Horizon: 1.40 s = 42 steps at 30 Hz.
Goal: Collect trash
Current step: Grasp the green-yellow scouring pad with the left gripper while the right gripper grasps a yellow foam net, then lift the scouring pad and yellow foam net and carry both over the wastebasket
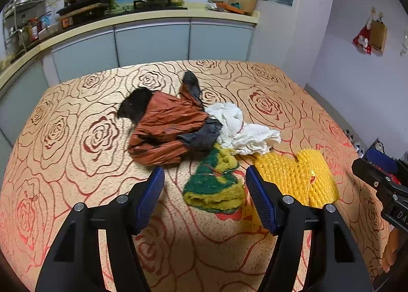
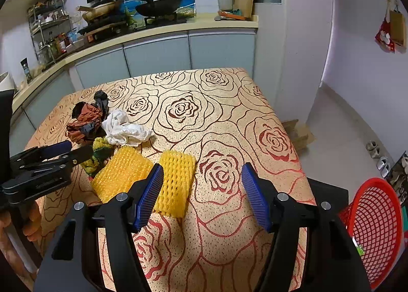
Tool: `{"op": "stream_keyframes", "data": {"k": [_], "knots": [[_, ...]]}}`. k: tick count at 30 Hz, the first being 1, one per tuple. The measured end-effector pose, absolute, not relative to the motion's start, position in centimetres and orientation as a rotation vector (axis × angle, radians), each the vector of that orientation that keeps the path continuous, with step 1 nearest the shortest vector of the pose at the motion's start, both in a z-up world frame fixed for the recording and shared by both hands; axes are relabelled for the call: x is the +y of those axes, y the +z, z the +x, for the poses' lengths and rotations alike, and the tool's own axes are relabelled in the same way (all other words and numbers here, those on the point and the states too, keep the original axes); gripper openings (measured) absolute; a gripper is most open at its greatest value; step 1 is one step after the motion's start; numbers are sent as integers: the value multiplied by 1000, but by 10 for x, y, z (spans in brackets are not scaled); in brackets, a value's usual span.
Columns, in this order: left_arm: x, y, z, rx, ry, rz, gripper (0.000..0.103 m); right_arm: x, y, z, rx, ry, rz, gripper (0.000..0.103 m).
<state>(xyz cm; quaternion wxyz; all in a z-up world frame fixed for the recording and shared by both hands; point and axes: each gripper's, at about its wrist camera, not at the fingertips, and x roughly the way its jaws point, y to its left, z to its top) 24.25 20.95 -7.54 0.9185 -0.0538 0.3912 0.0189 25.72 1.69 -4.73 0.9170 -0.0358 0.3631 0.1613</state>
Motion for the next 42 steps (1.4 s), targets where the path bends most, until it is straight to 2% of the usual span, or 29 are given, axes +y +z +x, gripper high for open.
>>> {"op": "stream_keyframes", "data": {"k": [2, 6, 19, 22, 24, 26, 31, 35, 42], "knots": [[206, -79, 246, 813, 38, -97, 63, 18, -50, 259, 755, 336, -79, 62], [205, -86, 250, 835, 36, -98, 47, 25, -57, 260, 777, 357, -95, 62], [205, -84, 245, 808, 47, -84, 35, 46, -84, 270, 892, 396, -119, 61], [206, -83, 243, 805, 49, -86, 34, 48, -85, 269, 894, 408, -124, 53], [205, -83, 242, 803, 51, -83, 34, 50, -84, 268, 894, 423, -122, 42], [205, -83, 240, 803, 51, -79, 34, 53, -84, 265, 891, 434, -127, 36], [202, -83, 237, 806, 55, -70, 34, 53, -84, 262, 883, 440, -129, 26], [200, -80, 234, 803, 64, -62, 34, 50, -80, 259, 873, 436, -112, 13], [200, -70, 224, 770, 82, -69, 33, 33, -65, 253, 827, 407, -79, 11]]}}
